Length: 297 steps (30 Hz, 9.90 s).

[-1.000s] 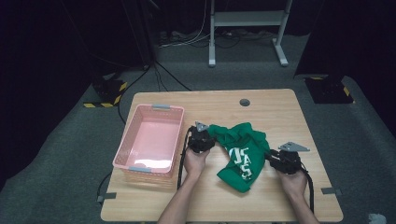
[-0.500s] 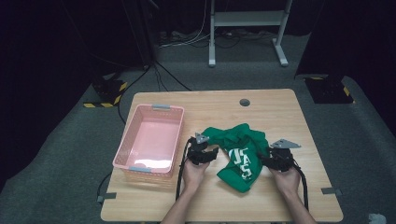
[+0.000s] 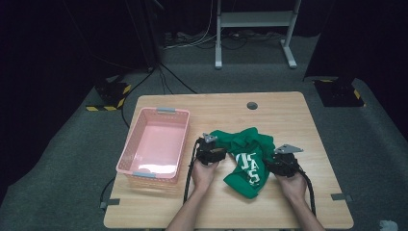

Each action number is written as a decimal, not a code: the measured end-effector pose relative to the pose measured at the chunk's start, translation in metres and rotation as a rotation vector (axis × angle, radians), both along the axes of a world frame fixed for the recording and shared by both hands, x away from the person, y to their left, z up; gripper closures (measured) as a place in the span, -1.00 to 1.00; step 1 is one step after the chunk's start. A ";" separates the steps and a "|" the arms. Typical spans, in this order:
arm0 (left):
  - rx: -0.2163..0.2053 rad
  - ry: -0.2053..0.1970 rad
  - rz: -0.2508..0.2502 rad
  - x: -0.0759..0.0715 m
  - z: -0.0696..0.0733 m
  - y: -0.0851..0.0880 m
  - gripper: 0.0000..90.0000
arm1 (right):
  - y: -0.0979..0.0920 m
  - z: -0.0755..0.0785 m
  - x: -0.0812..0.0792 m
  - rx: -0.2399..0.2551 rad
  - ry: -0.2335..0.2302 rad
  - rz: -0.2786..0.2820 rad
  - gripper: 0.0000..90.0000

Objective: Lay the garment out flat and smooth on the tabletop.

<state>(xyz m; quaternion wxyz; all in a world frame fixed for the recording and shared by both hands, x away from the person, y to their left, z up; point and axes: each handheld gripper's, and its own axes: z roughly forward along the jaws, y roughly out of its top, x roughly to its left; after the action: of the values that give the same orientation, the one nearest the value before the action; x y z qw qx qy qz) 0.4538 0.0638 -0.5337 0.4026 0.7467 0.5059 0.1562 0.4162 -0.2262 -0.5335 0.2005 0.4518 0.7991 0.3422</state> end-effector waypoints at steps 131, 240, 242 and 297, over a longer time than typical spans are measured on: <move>-0.185 0.059 0.038 0.016 0.040 0.042 1.00 | -0.043 0.018 0.025 0.110 0.027 -0.085 0.91; -0.151 0.042 -0.112 0.021 0.033 0.011 0.87 | -0.002 0.027 0.027 0.071 -0.052 0.086 0.94; -0.150 0.031 -0.111 0.022 0.035 0.009 0.86 | -0.005 0.029 0.030 0.088 -0.052 0.076 0.94; 0.082 0.062 -0.222 -0.009 0.003 -0.038 0.63 | -0.006 0.001 0.015 0.037 0.029 0.035 0.92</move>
<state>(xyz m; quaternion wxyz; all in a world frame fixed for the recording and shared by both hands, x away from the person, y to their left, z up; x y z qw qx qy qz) 0.4446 0.0256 -0.5309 0.3708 0.8184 0.4255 0.1080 0.4311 -0.2323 -0.5322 0.1747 0.4464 0.8032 0.3538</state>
